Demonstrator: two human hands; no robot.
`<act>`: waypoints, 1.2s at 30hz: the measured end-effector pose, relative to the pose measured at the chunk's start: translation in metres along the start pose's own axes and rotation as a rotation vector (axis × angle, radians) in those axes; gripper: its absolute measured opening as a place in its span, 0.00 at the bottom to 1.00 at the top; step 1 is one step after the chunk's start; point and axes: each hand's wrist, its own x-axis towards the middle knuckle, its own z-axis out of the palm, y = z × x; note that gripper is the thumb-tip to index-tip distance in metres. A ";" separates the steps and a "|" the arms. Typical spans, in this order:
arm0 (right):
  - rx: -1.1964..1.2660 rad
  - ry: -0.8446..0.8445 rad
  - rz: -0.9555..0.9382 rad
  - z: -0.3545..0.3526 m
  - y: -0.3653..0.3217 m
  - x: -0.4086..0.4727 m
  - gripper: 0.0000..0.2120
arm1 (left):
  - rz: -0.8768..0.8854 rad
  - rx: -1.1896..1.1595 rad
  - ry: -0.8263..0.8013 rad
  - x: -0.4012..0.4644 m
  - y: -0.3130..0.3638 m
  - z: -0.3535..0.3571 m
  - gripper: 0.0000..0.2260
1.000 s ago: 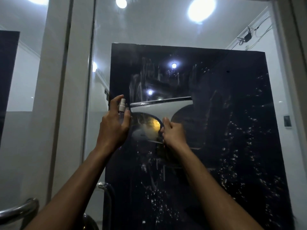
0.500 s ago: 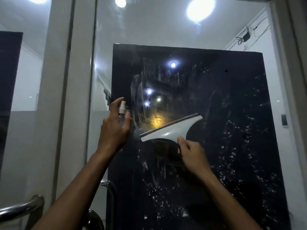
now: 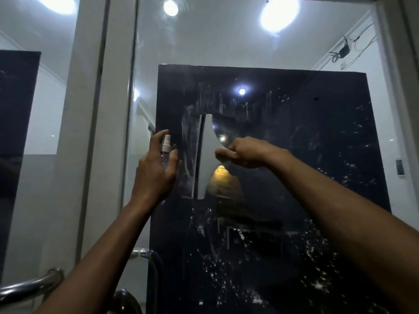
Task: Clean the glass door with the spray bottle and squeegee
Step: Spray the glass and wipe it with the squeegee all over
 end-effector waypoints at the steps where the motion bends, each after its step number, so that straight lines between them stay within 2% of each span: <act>1: -0.001 -0.029 0.024 -0.001 0.014 -0.008 0.32 | -0.003 0.003 -0.002 -0.001 0.000 0.003 0.20; 4: 0.010 -0.098 0.107 -0.005 0.062 -0.040 0.39 | -0.017 0.002 -0.009 -0.004 0.003 0.012 0.20; 8: -0.020 -0.142 0.252 -0.011 0.124 -0.087 0.36 | -0.020 -0.046 -0.033 -0.008 0.015 0.027 0.20; 11: -0.034 -0.152 0.360 -0.012 0.159 -0.119 0.41 | -0.021 -0.064 -0.042 -0.011 0.026 0.038 0.20; 14: -0.030 -0.124 0.386 -0.013 0.173 -0.139 0.35 | -0.026 -0.086 -0.050 -0.014 0.037 0.048 0.20; 16: -0.023 -0.074 0.379 -0.016 0.169 -0.144 0.30 | -0.032 -0.097 -0.059 -0.017 0.047 0.055 0.20; 20: 0.140 0.032 0.345 -0.012 0.153 -0.142 0.34 | -0.013 -0.108 -0.089 -0.021 0.060 0.060 0.20; 22: 0.252 0.121 0.307 -0.007 0.138 -0.138 0.27 | -0.008 -0.102 -0.089 -0.021 0.061 0.057 0.21; 25: 0.537 0.233 0.267 0.000 0.102 -0.119 0.29 | -0.021 -0.088 -0.068 -0.019 0.059 0.049 0.20; 29: 1.050 0.304 0.244 0.003 0.032 -0.077 0.20 | -0.015 -0.059 -0.028 -0.017 0.053 0.036 0.19; 32: 1.311 0.322 0.328 0.009 -0.017 -0.046 0.18 | -0.012 -0.037 -0.012 -0.017 0.046 0.027 0.20; 36: 1.366 0.376 0.469 0.037 -0.047 -0.021 0.20 | -0.012 0.004 -0.004 -0.019 0.032 0.016 0.19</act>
